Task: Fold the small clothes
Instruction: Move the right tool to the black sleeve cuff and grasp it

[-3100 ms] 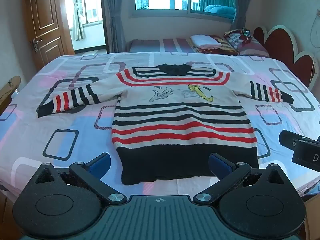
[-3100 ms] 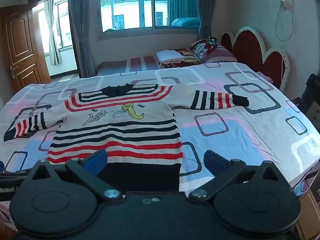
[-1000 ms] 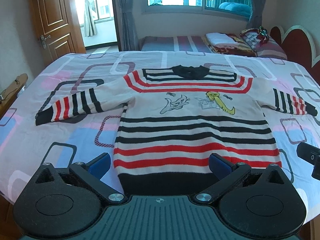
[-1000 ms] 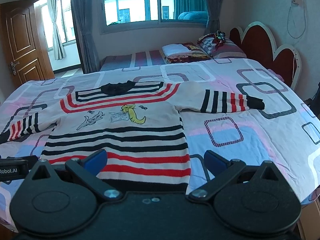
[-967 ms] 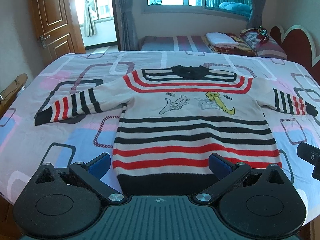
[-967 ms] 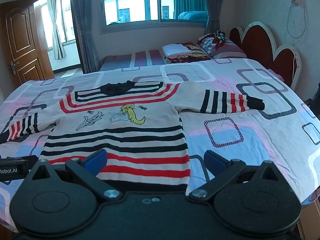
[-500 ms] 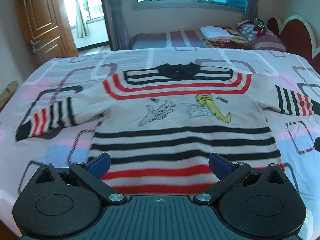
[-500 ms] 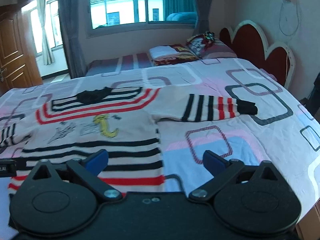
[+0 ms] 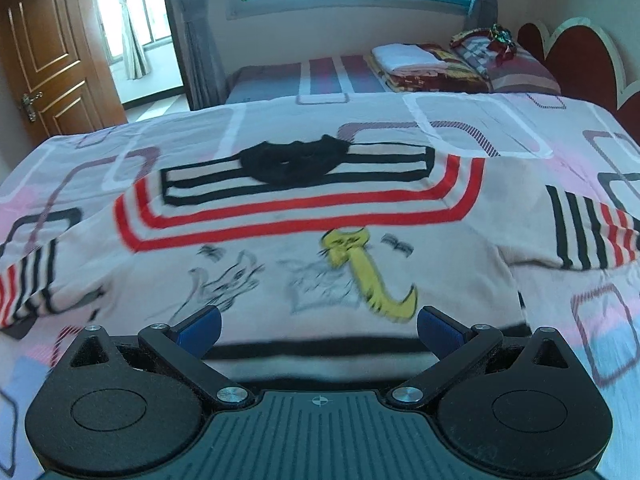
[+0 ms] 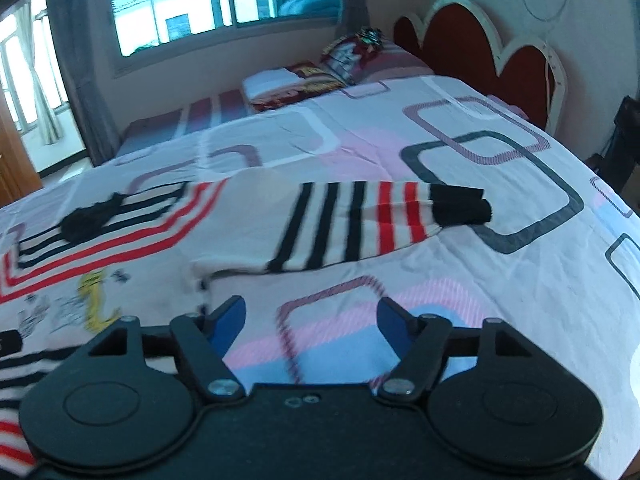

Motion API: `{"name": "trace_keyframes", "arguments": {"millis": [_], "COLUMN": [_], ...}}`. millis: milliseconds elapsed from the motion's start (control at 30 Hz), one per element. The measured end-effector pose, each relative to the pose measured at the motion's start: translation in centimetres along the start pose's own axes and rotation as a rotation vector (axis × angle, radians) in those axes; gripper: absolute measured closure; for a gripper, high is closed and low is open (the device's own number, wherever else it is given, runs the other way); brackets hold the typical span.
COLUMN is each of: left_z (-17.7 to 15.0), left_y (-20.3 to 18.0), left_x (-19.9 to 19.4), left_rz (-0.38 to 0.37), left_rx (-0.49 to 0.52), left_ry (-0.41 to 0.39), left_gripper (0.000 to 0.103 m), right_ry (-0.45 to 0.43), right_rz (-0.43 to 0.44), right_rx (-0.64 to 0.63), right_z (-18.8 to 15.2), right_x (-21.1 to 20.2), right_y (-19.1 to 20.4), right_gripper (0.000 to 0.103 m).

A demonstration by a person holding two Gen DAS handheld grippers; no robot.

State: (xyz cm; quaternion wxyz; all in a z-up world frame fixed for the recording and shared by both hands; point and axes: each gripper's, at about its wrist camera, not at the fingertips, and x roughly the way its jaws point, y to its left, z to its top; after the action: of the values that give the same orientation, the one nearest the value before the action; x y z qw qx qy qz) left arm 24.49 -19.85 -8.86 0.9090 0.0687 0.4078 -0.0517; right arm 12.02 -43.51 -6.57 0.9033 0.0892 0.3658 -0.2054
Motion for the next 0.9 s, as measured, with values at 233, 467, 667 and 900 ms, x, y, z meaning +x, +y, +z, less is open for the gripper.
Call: {"name": "trace_keyframes", "arguments": {"millis": [233, 467, 667, 900], "left_z": [2.9, 5.1, 5.5, 5.2], "left_y": [-3.8, -6.6, -7.8, -7.3], "left_x": [5.4, 9.6, 12.0, 13.2], "left_rz": [0.003, 0.01, 0.028, 0.028], "left_rx": [0.006, 0.0, 0.01, 0.023], "left_ry": [0.026, 0.044, 0.061, 0.091], "left_gripper": [0.0, 0.0, 0.0, 0.0], "right_ry": [0.07, 0.117, 0.111, 0.04], "right_rz": [-0.051, -0.083, -0.097, -0.11], "right_rx": [0.081, 0.223, 0.3, 0.385], "right_z": [2.2, 3.8, 4.8, 5.9], "right_x": [7.0, 12.8, 15.5, 17.1], "right_y": [-4.2, -9.0, -11.3, -12.6], "right_gripper": [0.043, 0.044, 0.045, 0.077]}}
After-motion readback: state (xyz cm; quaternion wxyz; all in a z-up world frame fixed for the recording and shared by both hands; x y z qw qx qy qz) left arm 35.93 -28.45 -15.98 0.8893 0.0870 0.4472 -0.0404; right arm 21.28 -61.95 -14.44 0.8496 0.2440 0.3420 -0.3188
